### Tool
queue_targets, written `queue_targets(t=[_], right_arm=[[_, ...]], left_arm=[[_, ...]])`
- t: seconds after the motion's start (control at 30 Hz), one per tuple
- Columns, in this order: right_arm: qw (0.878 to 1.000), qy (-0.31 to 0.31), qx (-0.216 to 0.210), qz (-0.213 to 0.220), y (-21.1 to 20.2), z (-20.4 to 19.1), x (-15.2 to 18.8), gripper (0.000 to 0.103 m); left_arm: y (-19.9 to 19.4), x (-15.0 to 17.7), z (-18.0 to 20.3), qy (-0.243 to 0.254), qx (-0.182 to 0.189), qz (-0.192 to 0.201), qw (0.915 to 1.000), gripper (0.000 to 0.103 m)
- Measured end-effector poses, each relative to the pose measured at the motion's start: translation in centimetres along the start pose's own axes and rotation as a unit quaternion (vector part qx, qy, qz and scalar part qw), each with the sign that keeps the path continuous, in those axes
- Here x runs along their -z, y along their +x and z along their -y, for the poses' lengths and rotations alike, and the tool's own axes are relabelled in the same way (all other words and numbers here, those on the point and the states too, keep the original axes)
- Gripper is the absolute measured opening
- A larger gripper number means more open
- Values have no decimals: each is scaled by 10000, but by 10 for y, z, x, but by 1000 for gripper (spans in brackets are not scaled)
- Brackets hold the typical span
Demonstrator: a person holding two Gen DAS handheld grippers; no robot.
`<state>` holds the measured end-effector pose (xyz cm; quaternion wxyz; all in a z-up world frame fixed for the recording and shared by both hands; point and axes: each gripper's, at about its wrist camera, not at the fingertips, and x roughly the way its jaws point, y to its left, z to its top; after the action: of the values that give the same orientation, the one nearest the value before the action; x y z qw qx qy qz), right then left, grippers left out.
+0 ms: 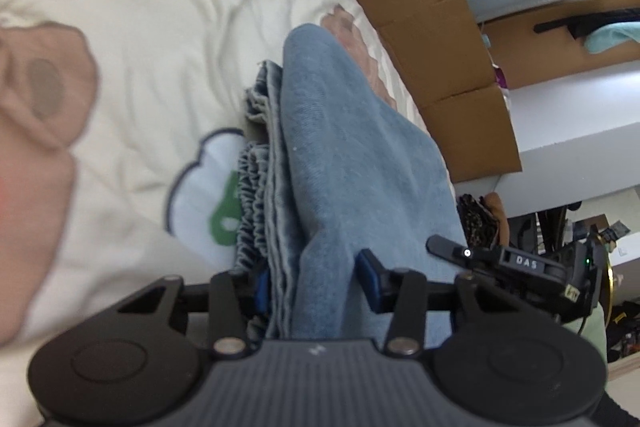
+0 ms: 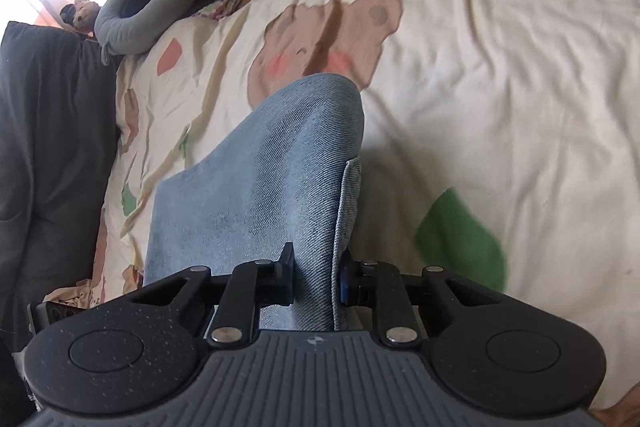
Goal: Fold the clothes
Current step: 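Grasp the folded jeans stack edge with both tools side by side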
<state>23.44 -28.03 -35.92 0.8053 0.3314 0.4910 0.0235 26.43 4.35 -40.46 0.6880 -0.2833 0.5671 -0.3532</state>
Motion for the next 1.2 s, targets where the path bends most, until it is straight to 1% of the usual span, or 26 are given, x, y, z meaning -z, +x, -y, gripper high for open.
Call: queue_targets(t=[0.13,0.23,0.27,0.3,0.33,0.4,0.47,0.67,0.73,0.87,0.93,1.1,1.2], right_arm=[[10000,6,91,28,-8,13,-4,19],[9998,112,168,28,-8,24,-2,21],[9997,156,208,23,-7,28,-1,23],[9993,191,311,5,-5,31,0,28],[9989,196,418,-6,-4,32,1,31],[9982,169,571,13,-5,32,3,37],[9977,150,661,60,-8,33,5,39],[9961,161,849,158,-17,32,22,42],[9958,236,875,120,-19,34,32,43],[9946,25,1034,67,-27,31,52,43],[9944,77,1049,-69,-29,32,59,44],[9935,-71,1064,-390,-36,31,76,44],[9932,-96,1075,-441,-41,32,84,44]], left_arm=[[13,1,9,18,32,-38,10000,45],[16,2,15,96,-17,-59,9999,45],[16,1,17,124,-51,-80,9999,46],[16,0,19,149,-85,-108,9998,46],[15,0,21,191,-127,-129,9997,46],[9,0,26,369,-261,-135,9989,46],[4,0,31,516,-385,-140,9978,47],[-14,9,38,864,-628,-163,9941,50],[-18,11,41,947,-688,-205,9929,51],[-25,14,39,954,-698,-261,9927,52],[-29,16,38,935,-680,-264,9929,52],[-36,20,35,906,-648,-289,9934,52],[-41,25,35,939,-630,-309,9931,53]])
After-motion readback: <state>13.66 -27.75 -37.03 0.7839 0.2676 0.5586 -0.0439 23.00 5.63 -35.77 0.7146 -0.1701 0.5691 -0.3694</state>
